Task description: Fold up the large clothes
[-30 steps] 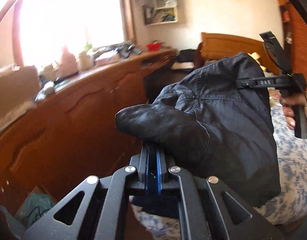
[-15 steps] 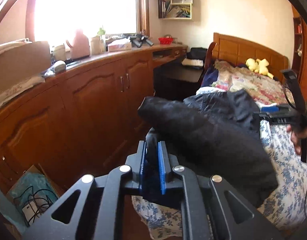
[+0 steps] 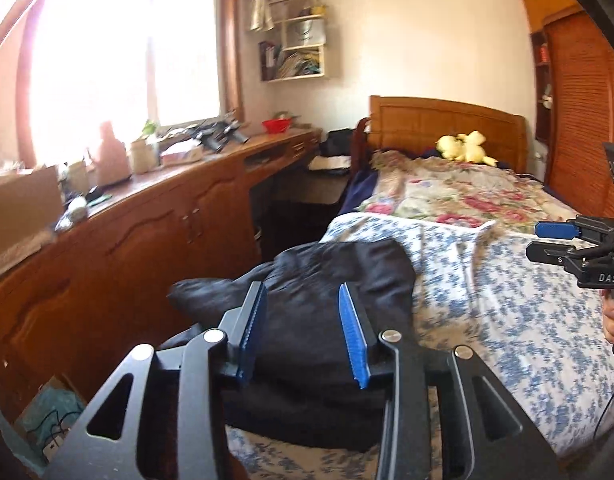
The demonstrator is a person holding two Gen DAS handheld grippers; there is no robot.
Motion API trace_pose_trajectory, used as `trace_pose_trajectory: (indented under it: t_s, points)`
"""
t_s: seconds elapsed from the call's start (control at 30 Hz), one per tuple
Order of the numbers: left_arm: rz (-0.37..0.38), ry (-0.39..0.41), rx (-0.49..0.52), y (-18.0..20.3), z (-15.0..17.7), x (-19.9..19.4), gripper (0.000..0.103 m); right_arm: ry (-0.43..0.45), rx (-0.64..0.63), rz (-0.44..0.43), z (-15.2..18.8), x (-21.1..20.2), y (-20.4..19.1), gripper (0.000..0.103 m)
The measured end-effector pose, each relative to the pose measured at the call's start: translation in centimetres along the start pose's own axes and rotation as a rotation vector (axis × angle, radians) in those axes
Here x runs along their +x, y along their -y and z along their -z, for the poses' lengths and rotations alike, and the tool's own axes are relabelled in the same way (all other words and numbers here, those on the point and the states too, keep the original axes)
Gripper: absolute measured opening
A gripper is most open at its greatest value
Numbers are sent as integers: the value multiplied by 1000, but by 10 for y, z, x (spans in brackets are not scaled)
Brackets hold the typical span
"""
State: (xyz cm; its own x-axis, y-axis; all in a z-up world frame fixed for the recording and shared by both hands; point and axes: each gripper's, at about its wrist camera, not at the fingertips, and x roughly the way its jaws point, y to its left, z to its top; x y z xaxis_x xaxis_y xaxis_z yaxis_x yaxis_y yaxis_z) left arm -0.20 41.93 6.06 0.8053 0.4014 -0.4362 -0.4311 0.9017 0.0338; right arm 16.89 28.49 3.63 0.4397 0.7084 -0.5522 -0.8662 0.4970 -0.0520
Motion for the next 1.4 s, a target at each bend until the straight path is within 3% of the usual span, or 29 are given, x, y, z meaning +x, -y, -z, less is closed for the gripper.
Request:
trace_pose_trajectory:
  t_s: [0.1,0.13,0.33,0.53,0.67,0.93,1.2,1.4]
  points:
    - [59,20,14,30,-8,-7,46,28,11,27,8,-35,14,64]
    - [79,27,19,40,-9,-9,53,34,17,38,12,-46,21,64]
    - [178,33,71,108,-4,-19,54,58,57,113,47,-106,58,65]
    - [266,52,69,172,13,-34,56,60,96,190,101,-162,84,75]
    - [323,27,82,221,33,-42,57,47,136,245,140,-191,94,82]
    - [422,-48,124,305,74,-47,57,56,237,326,211,-232,114,85]
    - [465,-106,130,366,112,-53,57,44,343,379,281,-263,129,85]
    - [472,-87,137,390,107,-67,57,86,383,461,298,-301,142,85]
